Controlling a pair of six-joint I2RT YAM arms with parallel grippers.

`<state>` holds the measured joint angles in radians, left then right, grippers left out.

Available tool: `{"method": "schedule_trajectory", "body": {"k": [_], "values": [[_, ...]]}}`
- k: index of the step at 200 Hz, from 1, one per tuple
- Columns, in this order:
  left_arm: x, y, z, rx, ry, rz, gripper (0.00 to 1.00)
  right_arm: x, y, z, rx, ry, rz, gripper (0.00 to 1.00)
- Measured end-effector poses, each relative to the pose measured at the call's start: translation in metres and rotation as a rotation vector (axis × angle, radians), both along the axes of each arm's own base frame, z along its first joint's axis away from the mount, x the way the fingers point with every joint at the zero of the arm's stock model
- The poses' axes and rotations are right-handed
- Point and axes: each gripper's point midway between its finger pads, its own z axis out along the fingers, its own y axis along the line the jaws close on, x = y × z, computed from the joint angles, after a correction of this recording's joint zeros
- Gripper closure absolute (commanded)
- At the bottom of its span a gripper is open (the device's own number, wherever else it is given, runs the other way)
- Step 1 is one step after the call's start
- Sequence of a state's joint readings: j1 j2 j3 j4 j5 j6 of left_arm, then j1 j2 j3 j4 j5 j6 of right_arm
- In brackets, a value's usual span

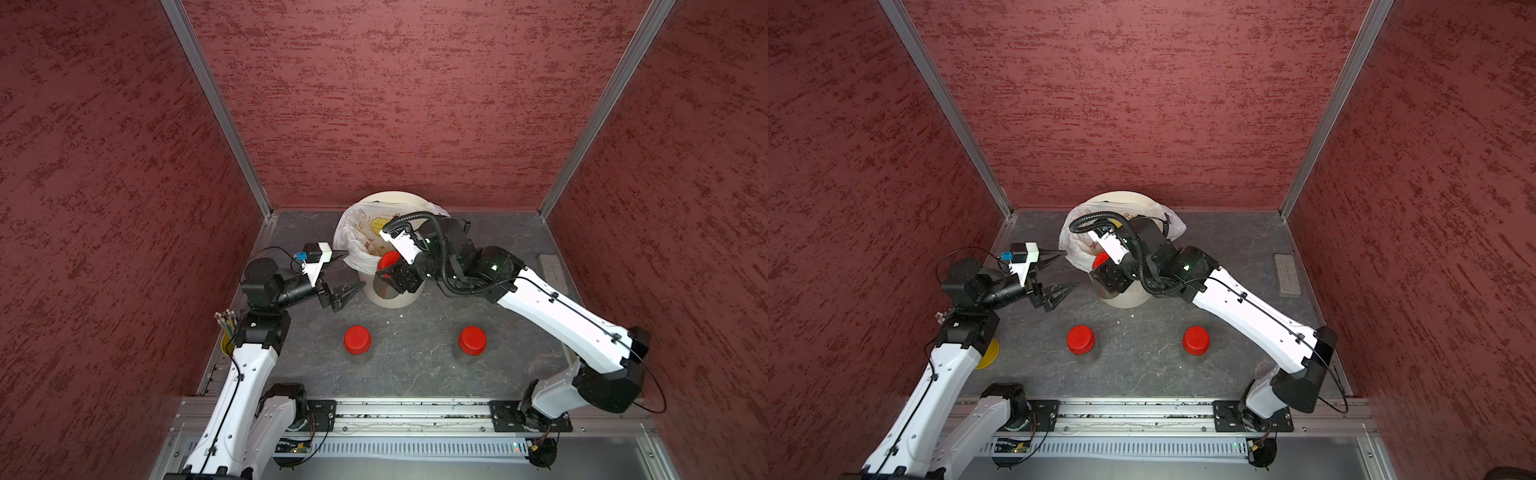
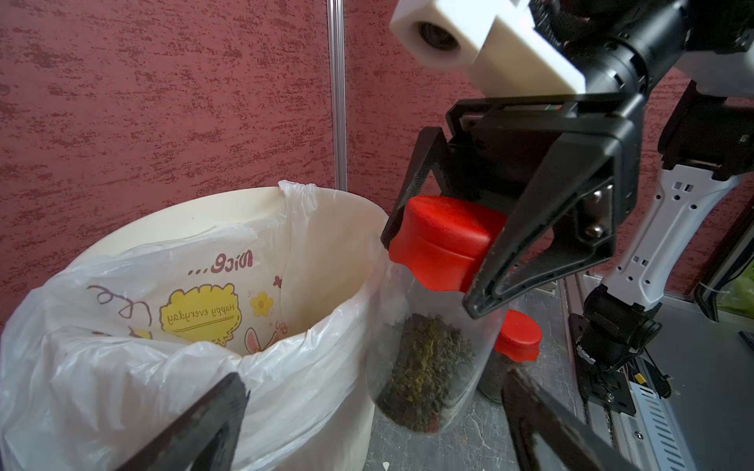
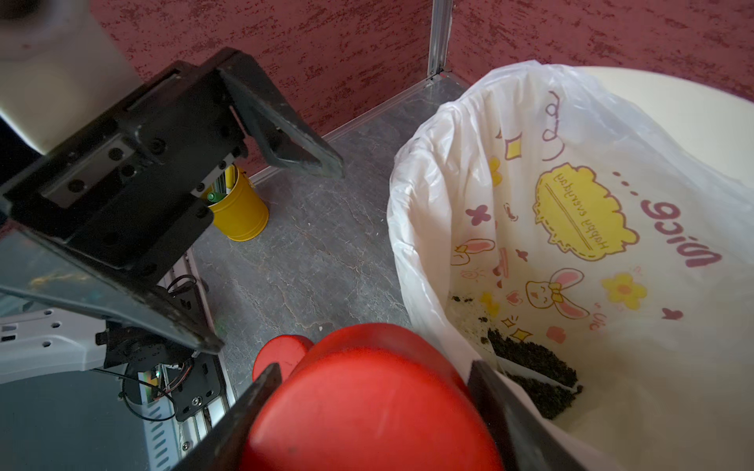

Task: Empty moldy tea leaves from jars
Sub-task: Pick up the jar from the center of the board.

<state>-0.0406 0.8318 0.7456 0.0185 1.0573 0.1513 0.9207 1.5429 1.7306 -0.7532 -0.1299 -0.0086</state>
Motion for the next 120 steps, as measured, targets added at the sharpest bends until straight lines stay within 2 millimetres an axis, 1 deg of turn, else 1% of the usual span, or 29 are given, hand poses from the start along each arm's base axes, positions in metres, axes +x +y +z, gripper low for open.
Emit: {"method": "schedule_trajectory", "body": {"k": [44,77,120], "values": [[0.001,-0.013,0.001,0.036,-0.045,-0.067,0.04,0.002,0.011,0.010,0.020,-0.008,0.053,0.51],[-0.003,-0.021,-0.004,0.049,-0.056,-0.116,0.04,0.006,0.018,0.016,0.040,-0.003,0.079,0.52],[-0.002,-0.024,-0.003,0.047,-0.081,-0.133,0.05,0.006,0.023,0.020,0.057,0.004,0.112,0.53]]}}
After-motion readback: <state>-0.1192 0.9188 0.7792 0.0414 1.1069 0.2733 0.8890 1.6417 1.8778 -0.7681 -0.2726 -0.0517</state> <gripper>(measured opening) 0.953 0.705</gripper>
